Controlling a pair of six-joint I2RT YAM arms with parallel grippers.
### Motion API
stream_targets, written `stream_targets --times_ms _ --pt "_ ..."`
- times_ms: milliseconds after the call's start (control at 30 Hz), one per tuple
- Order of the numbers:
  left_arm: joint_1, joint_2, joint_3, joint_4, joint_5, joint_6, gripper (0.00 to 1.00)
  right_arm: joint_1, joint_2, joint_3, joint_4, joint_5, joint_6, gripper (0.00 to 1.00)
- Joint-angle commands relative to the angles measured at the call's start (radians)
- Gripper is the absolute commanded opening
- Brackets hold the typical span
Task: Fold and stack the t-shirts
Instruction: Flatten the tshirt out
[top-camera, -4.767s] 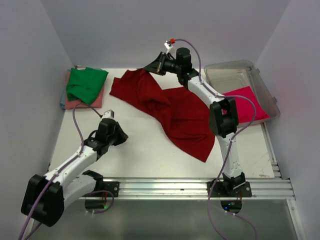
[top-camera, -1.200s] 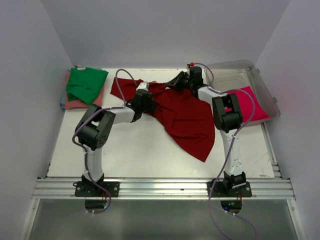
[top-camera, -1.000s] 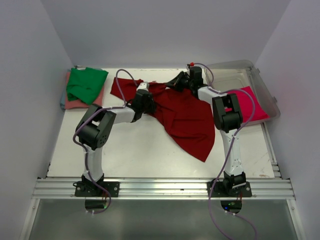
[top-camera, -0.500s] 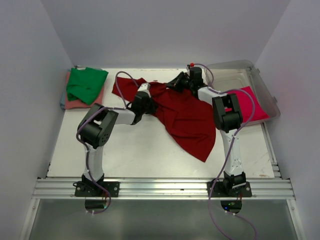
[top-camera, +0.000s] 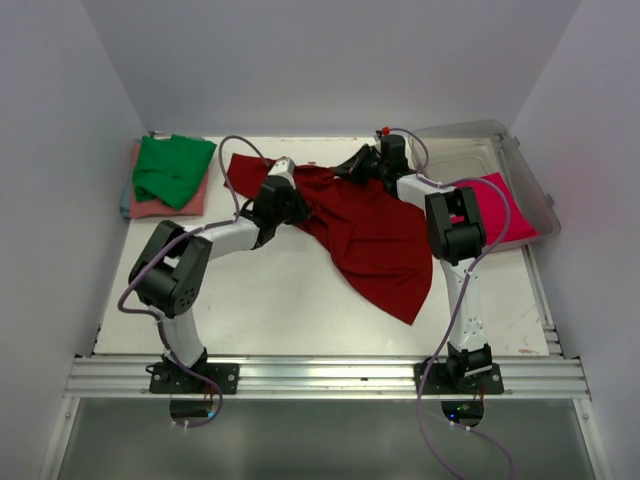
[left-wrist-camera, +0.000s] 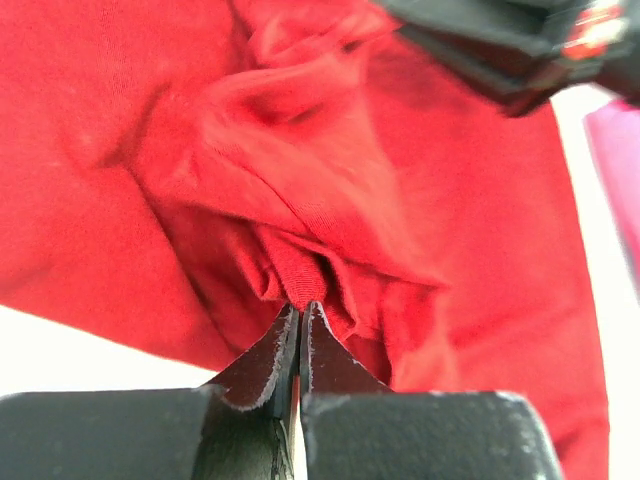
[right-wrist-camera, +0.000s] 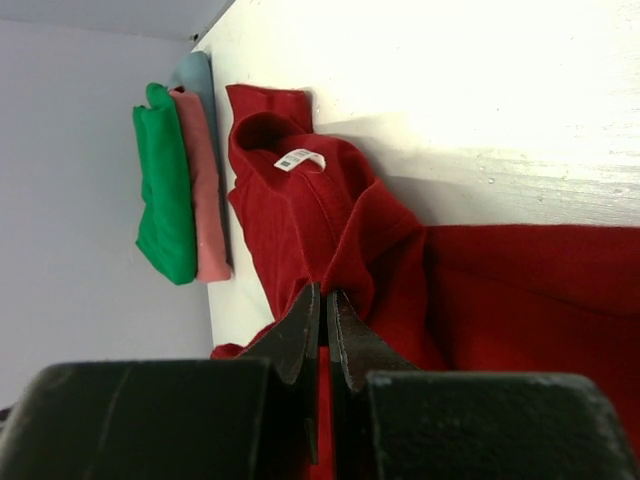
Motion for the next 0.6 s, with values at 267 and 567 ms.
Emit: stream_targets --times_ms 267,567 --pt "-0.004 -0.309 -0.055 -0.267 -0.005 -0.021 0.00 -0.003 -0.033 0.037 -0.010 -0.099 -0.091 0.88" --pt "-0.004 -0.670 -0.154 -0.557 -0.120 -0.050 0.00 0.030 -0.448 -0.163 -0.477 0.239 -0.471 0.99"
